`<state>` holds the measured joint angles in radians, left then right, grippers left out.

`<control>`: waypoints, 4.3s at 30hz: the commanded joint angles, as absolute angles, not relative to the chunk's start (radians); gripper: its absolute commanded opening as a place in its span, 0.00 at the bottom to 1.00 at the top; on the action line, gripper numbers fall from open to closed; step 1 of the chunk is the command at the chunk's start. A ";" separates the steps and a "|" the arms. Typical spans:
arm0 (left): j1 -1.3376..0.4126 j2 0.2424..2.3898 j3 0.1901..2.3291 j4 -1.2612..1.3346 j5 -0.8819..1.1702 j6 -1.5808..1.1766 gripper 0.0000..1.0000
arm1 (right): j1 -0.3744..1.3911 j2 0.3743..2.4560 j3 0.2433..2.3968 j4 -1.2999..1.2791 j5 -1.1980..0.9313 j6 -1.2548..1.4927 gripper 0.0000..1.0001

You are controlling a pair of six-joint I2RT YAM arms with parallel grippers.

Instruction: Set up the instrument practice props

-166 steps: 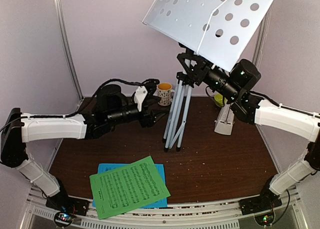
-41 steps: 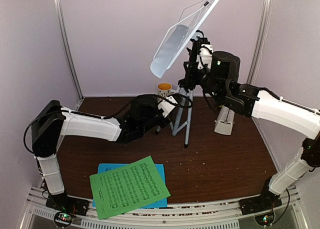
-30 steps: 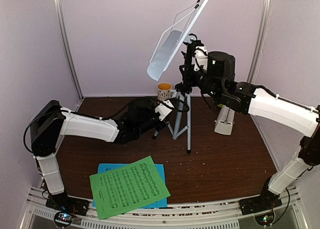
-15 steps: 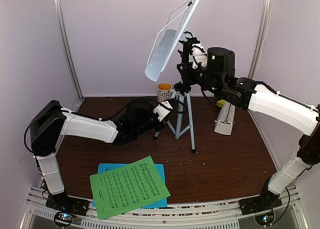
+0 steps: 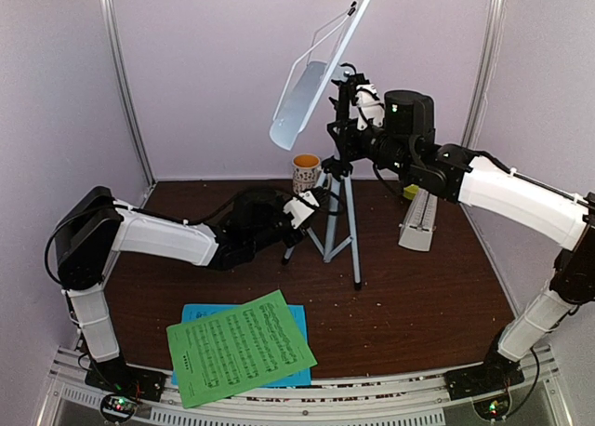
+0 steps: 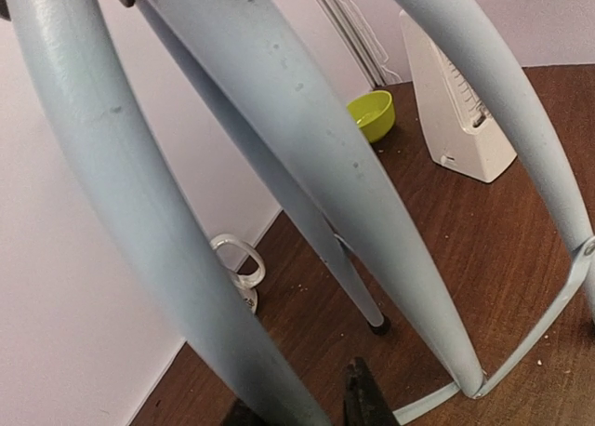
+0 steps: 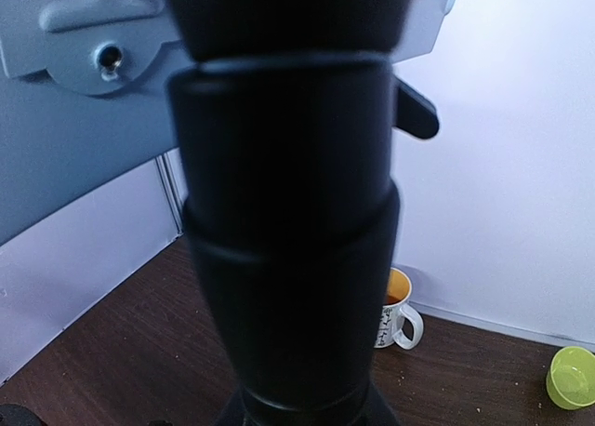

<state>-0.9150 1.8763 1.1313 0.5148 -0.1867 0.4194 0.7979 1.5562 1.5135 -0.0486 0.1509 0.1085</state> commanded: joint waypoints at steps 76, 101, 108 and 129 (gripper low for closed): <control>-0.905 1.915 1.137 0.149 -0.116 0.586 0.00 | 0.674 1.289 0.636 0.398 -0.239 0.218 0.65; -0.893 1.847 1.106 0.156 -0.107 0.569 0.00 | 0.692 1.546 0.662 0.460 -0.240 0.131 0.23; -0.893 1.819 1.086 0.148 -0.119 0.562 0.00 | 0.692 1.516 0.639 0.424 -0.187 0.144 0.00; -0.865 1.723 0.857 0.209 -0.189 0.504 0.00 | 0.681 1.329 0.478 0.241 0.093 0.287 0.00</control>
